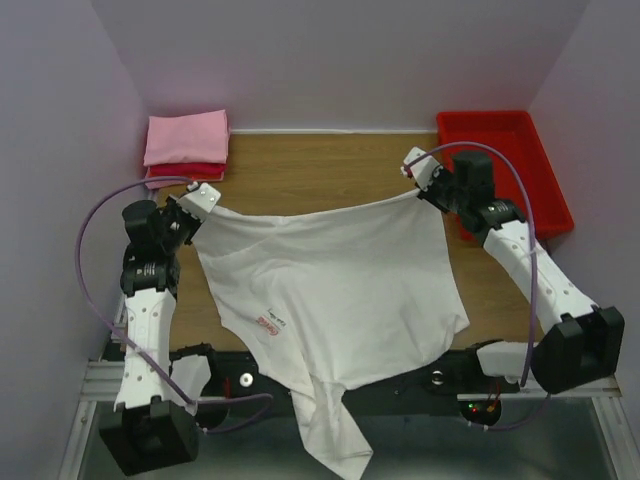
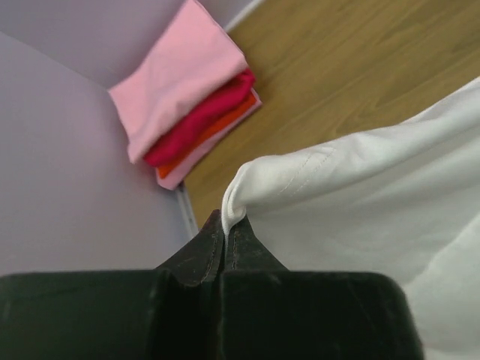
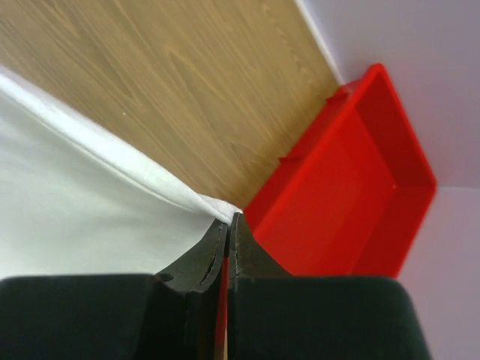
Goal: Fold and stack the t-shirts
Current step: Flatten the tshirt out
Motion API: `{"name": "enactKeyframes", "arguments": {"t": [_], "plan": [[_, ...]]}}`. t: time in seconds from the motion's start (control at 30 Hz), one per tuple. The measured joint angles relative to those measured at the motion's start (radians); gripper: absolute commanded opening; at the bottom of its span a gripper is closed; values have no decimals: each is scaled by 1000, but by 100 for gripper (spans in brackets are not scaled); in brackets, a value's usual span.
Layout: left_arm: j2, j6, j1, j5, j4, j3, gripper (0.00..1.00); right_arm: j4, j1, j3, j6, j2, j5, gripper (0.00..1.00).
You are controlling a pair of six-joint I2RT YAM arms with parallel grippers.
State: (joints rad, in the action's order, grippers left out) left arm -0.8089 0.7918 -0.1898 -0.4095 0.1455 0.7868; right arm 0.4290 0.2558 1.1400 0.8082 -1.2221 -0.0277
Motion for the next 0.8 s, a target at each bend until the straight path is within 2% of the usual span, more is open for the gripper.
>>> {"name": "enactKeyframes", "arguments": {"t": [0.17,0.37,0.63,0.8], "plan": [[-272,2,13,23,-108,2,0,-166,0,6,-8,-246,-29,1],[-656,-35,38,108,-161,168,0,-246,0,113,-23,-539,-29,1],[-901,-107,64,235,-167,456,0,-311,0,309,-31,-720,11,1],[-965,-122,68,286,-164,563,0,-343,0,424,-55,-809,50,1]]}}
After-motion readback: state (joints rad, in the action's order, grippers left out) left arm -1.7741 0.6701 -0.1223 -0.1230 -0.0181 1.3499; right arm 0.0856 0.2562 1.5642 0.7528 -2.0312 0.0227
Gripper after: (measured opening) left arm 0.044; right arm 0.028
